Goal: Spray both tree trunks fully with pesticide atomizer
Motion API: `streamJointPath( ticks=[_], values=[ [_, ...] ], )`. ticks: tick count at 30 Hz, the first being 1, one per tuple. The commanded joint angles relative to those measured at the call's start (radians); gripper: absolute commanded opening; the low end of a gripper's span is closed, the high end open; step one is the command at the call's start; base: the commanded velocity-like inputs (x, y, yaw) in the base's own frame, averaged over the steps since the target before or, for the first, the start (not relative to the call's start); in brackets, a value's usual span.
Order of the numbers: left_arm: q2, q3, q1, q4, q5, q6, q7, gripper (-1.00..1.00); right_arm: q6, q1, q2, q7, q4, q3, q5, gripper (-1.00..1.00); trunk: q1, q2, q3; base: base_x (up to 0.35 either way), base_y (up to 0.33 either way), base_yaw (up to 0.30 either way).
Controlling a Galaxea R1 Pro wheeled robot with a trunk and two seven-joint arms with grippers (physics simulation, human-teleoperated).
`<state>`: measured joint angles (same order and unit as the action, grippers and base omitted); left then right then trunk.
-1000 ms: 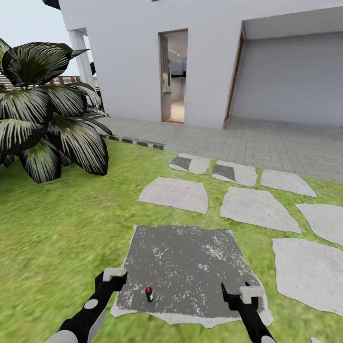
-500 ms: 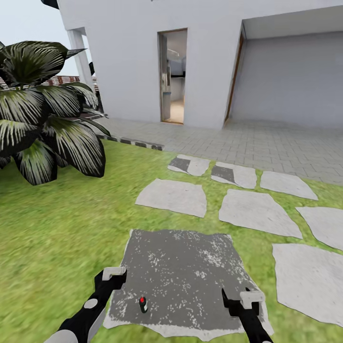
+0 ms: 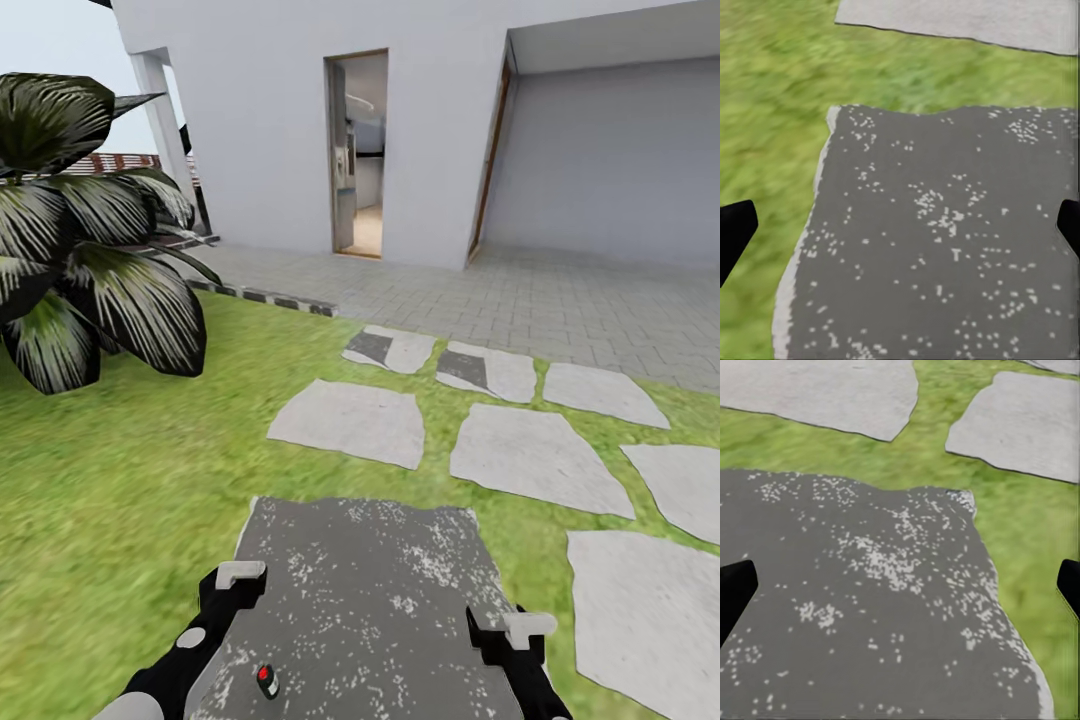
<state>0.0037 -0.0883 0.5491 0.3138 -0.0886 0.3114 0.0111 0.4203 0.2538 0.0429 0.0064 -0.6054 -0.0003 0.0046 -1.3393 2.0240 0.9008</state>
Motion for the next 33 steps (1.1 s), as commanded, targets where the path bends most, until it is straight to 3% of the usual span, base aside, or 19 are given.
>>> streamJointPath(
  ticks=[1,16,33],
  values=[
    [0.000,0.000,0.000,0.000,0.000,0.000,0.000,1.00,0.000,0.000,0.000,0.000,0.000,0.000,0.000,1.00,0.000,0.000,0.000,0.223,-0.176,0.000],
    [-0.001,-0.001,0.000,-0.002,0.003,0.033,-0.001,1.00,0.001,0.000,0.000,0.000,-0.005,0.002,0.000,1.00,0.000,0.000,0.000,0.041,-0.031,0.000],
    [-0.001,-0.005,0.000,-0.004,0.009,0.031,0.003,1.00,0.001,0.000,0.000,0.000,-0.011,0.000,-0.002,1.00,-0.065,0.119,0.075,0.000,0.000,0.000]
  ],
)
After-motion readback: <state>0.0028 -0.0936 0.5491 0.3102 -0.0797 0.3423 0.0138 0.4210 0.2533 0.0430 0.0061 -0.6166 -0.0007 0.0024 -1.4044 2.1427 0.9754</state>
